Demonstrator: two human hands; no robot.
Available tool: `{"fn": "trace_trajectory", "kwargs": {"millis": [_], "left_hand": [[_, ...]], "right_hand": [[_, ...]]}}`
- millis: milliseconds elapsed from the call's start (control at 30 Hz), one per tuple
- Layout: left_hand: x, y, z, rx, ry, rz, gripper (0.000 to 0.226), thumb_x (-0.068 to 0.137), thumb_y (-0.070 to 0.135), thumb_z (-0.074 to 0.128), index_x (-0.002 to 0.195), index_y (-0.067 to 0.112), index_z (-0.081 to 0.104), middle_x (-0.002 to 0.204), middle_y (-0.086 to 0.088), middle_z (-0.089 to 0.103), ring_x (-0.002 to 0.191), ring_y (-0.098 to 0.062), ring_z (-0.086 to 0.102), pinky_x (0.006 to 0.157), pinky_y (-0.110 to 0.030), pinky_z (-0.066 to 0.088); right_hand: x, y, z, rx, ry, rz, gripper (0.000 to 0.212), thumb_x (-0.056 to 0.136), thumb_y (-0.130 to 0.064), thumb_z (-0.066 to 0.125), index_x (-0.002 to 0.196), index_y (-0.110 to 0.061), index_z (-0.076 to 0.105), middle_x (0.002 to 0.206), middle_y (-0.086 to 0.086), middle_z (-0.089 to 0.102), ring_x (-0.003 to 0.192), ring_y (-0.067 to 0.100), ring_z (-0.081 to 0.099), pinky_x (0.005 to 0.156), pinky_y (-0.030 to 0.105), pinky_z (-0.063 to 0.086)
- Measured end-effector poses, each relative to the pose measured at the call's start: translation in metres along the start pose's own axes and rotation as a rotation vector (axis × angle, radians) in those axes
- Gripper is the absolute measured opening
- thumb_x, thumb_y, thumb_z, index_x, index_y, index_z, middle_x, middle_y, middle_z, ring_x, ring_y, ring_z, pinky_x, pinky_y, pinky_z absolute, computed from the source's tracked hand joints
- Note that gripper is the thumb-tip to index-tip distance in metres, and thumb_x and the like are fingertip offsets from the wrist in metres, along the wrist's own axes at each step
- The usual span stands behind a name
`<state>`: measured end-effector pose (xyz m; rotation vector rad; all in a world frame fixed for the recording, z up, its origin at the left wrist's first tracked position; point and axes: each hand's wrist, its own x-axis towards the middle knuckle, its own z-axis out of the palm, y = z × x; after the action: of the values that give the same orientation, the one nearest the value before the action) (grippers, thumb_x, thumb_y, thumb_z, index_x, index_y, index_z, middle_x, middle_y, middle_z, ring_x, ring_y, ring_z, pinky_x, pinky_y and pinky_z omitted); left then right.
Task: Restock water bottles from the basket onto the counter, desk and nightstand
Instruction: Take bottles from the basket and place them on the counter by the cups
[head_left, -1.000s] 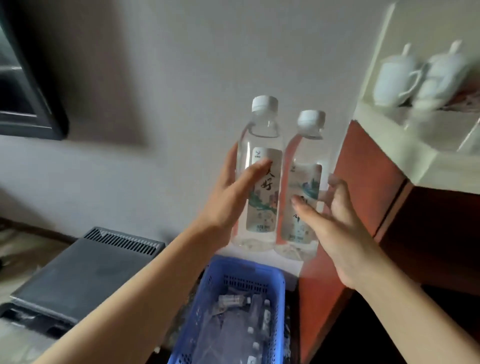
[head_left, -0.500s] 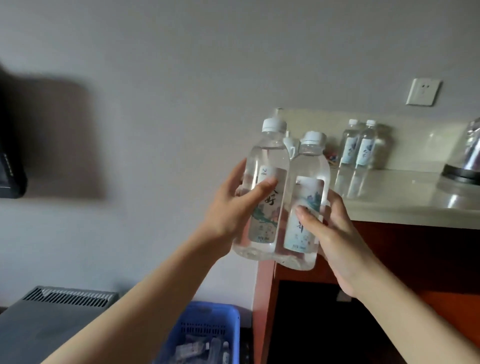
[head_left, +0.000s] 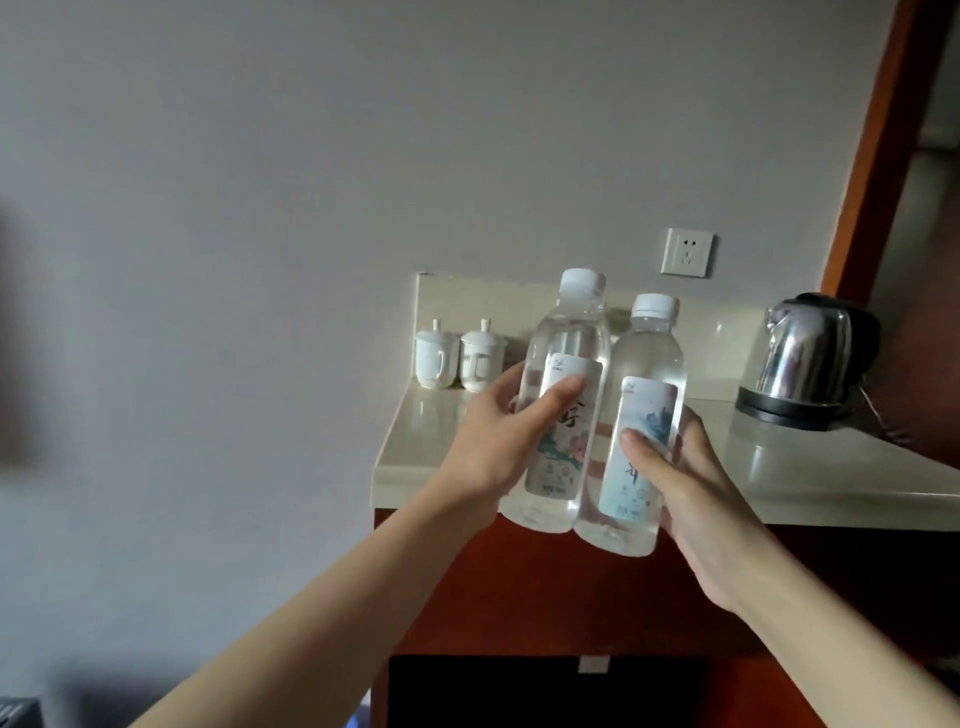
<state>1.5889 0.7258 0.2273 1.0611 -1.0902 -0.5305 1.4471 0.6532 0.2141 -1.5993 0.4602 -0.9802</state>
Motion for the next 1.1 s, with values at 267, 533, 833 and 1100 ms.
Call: {"fn": "trace_trajectory", "kwargs": {"millis": [267,533,833,1100], "left_hand": [[0.074,-0.043,0.043,0.051,-0.035,-0.036,0.055,0.075,0.044,0.070,0.122,0.016,0.057,0.111,-0.002,0.070,0.100,-0.013,0.068,0.090,-0.031,0.052],[0.165,-0.081,0.047,0.018,-0.137,-0.079,0.072,0.064,0.040,0.068,0.129,0.015,0.049,0.119,-0.003,0.065,0.107,-0.014,0.064,0.099,-0.035,0.047],[0.269,-0.134,0.047,-0.051,-0.160,-0.127,0.046,0.076,0.023,0.071,0.119,0.017,0.055,0.106,0.003,0.070,0.092,-0.001,0.068,0.083,-0.020,0.052],[0.309,-0.177,0.055,-0.002,-0.050,-0.131,0.051,0.070,0.021,0.070,0.119,0.013,0.057,0.112,-0.008,0.070,0.105,-0.018,0.066,0.092,-0.030,0.049]], "right_hand": [[0.062,0.025,-0.068,-0.030,0.010,0.005,0.036,0.087,-0.032,0.058,0.119,-0.040,0.043,0.117,-0.013,0.060,0.106,0.005,0.059,0.097,0.041,0.046],[0.155,0.066,-0.094,-0.007,0.053,-0.025,0.044,0.083,-0.030,0.062,0.123,-0.033,0.045,0.118,-0.013,0.061,0.103,0.000,0.061,0.082,0.026,0.047],[0.260,0.106,-0.120,-0.045,0.080,-0.031,0.047,0.081,-0.027,0.065,0.123,-0.032,0.044,0.113,-0.017,0.062,0.088,-0.013,0.062,0.076,0.020,0.045],[0.328,0.137,-0.156,-0.069,-0.031,0.022,0.040,0.083,-0.028,0.064,0.116,-0.033,0.042,0.111,-0.012,0.063,0.099,0.003,0.064,0.080,0.025,0.048]]}}
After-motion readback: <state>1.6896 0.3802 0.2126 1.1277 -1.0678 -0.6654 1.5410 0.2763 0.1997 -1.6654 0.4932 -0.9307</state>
